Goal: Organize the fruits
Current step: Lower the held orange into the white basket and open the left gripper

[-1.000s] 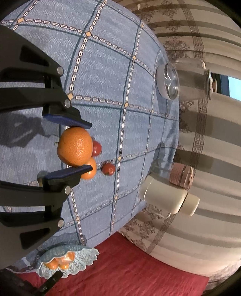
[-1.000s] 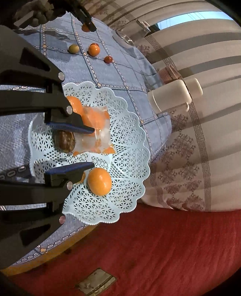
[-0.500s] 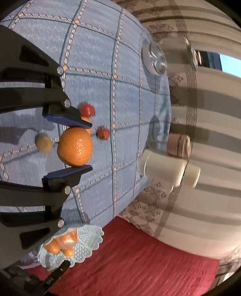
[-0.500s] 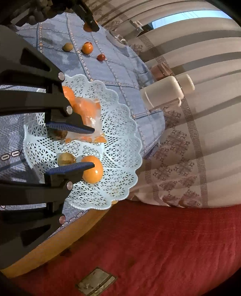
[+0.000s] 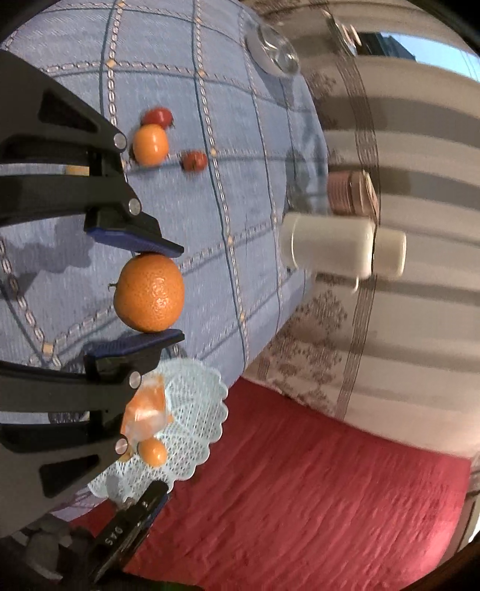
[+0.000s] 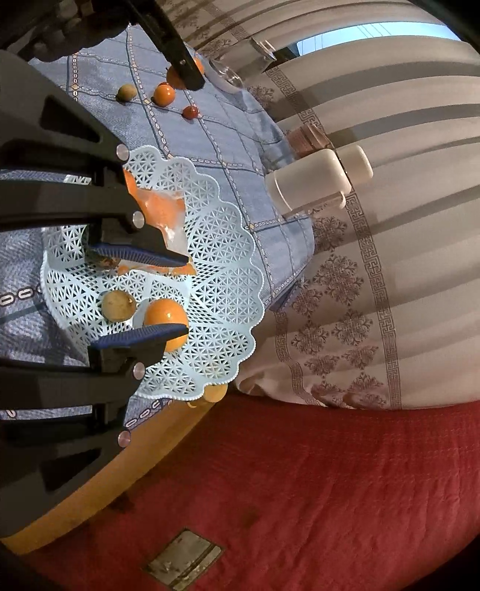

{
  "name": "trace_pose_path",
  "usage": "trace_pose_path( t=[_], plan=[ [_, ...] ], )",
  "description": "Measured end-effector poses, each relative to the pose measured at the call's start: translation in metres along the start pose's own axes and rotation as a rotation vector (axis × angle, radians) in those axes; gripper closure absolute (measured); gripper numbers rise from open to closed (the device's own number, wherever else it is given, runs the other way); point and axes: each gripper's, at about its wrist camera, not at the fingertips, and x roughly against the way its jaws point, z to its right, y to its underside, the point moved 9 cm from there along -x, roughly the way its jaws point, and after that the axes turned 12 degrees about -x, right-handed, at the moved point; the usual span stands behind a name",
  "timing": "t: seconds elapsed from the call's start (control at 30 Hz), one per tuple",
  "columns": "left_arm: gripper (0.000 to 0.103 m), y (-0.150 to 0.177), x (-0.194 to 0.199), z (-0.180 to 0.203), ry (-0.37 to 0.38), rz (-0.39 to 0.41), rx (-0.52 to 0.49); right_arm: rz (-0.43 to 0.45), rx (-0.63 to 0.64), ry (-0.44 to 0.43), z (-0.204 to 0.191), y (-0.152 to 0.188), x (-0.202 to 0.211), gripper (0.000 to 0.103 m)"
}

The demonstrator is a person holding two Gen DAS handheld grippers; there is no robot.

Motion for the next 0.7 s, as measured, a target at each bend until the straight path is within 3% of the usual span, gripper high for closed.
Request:
trace_pose_path(
  t=[0.7],
  plan=[
    [0.062,-0.025,-0.042,0.074,0.12,-0.013,-0.11,-0.008,-0.034,-0.013,0.005,-0.003,-0.001,0.07]
  ],
)
